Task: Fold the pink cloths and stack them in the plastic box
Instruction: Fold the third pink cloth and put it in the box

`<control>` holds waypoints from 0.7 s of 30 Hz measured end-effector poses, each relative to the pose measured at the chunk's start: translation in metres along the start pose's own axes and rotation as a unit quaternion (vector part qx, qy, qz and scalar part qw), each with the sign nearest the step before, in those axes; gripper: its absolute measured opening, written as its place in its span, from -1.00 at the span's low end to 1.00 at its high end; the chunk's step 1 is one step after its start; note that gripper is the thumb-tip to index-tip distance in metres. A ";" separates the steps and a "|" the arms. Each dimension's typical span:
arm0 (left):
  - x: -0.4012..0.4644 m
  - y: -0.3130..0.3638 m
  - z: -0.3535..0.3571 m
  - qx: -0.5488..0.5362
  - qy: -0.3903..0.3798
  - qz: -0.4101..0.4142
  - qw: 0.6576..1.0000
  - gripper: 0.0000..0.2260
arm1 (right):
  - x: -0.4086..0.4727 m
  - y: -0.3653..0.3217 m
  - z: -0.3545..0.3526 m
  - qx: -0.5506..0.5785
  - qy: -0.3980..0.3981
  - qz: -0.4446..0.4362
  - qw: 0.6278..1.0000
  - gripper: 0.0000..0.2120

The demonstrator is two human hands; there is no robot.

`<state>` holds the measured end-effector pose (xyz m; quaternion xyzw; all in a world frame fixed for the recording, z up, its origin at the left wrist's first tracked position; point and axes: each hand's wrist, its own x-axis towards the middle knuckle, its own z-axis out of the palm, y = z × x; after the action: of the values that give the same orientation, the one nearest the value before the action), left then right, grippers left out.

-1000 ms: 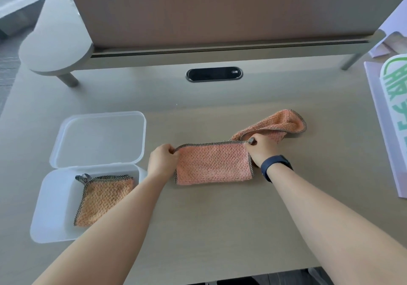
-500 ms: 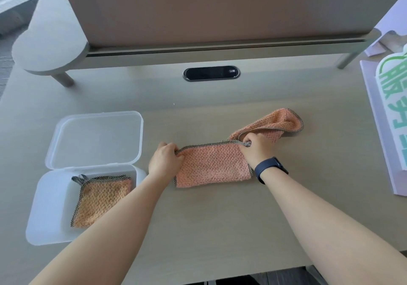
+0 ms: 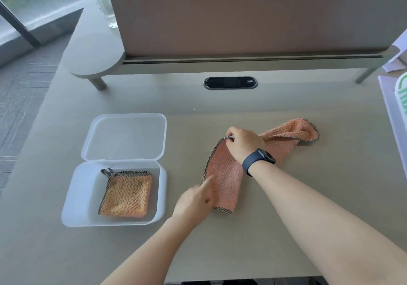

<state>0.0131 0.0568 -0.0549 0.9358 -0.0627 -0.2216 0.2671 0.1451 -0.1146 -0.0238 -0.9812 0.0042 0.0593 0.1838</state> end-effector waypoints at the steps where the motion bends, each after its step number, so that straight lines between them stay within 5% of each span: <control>1: -0.003 -0.002 0.003 -0.011 0.000 -0.001 1.000 -0.50 | 0.001 -0.005 0.004 0.003 -0.006 -0.008 1.000 -0.86; 5: -0.010 -0.003 0.009 -0.078 0.009 -0.020 0.997 -0.76 | 0.004 -0.015 0.023 0.009 -0.059 -0.046 0.997 -0.74; 15: -0.013 -0.007 0.017 -0.197 0.023 -0.074 0.977 -0.78 | -0.025 -0.003 0.037 0.117 -0.098 -0.096 0.984 -0.45; 21: -0.019 -0.012 0.009 -0.226 0.033 -0.095 0.969 -0.60 | -0.075 0.027 0.027 0.085 -0.020 -0.176 0.980 -0.73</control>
<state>-0.0082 0.0675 -0.0611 0.8598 0.0872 -0.2229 0.4510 0.0672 -0.1308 -0.0497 -0.9458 -0.1674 0.0454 0.2744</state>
